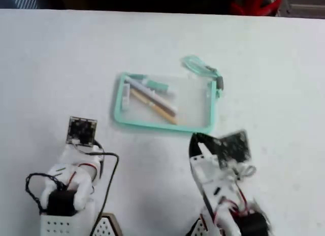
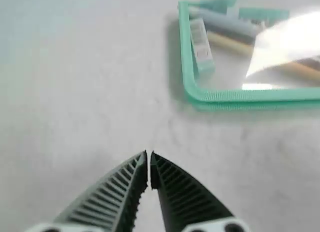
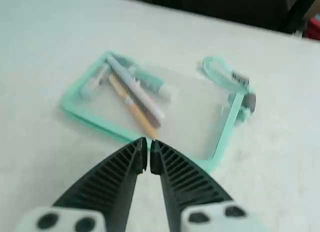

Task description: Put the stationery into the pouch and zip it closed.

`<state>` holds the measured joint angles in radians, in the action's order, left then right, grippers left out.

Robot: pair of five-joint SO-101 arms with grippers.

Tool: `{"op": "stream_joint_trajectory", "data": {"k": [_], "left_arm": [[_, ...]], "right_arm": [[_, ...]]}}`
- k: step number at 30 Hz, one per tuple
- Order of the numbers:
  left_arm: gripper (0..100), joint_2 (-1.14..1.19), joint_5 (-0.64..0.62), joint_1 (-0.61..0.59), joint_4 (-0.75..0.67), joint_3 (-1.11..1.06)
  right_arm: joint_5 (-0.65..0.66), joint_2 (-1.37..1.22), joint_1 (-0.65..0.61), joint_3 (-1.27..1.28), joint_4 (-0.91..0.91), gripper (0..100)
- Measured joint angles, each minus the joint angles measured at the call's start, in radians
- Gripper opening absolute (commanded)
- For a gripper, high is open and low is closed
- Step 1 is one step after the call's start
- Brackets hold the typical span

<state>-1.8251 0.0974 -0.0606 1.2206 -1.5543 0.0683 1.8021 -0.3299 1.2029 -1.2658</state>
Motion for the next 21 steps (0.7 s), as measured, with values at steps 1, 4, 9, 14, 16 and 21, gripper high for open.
{"op": "stream_joint_trajectory", "data": {"k": [1,4,9,14,16,21], "left_arm": [[3,0.000,0.000,0.000,0.000,-0.032],[3,0.011,0.000,0.000,0.000,-0.127],[3,0.011,0.000,0.000,0.055,-0.140],[3,0.006,0.000,0.000,0.060,-0.140],[3,0.006,0.000,0.000,0.060,-0.140],[3,0.006,0.000,0.000,0.060,-0.141]], "right_arm": [[0.000,0.000,0.002,0.057,0.018,2.1],[0.000,-0.005,0.035,0.181,0.041,2.1],[0.000,-0.006,0.051,0.364,0.043,2.1],[0.000,0.002,0.057,0.466,0.021,2.1],[0.000,-0.002,0.072,0.476,0.011,2.1],[0.000,-0.005,0.077,0.479,0.005,2.1]]}}
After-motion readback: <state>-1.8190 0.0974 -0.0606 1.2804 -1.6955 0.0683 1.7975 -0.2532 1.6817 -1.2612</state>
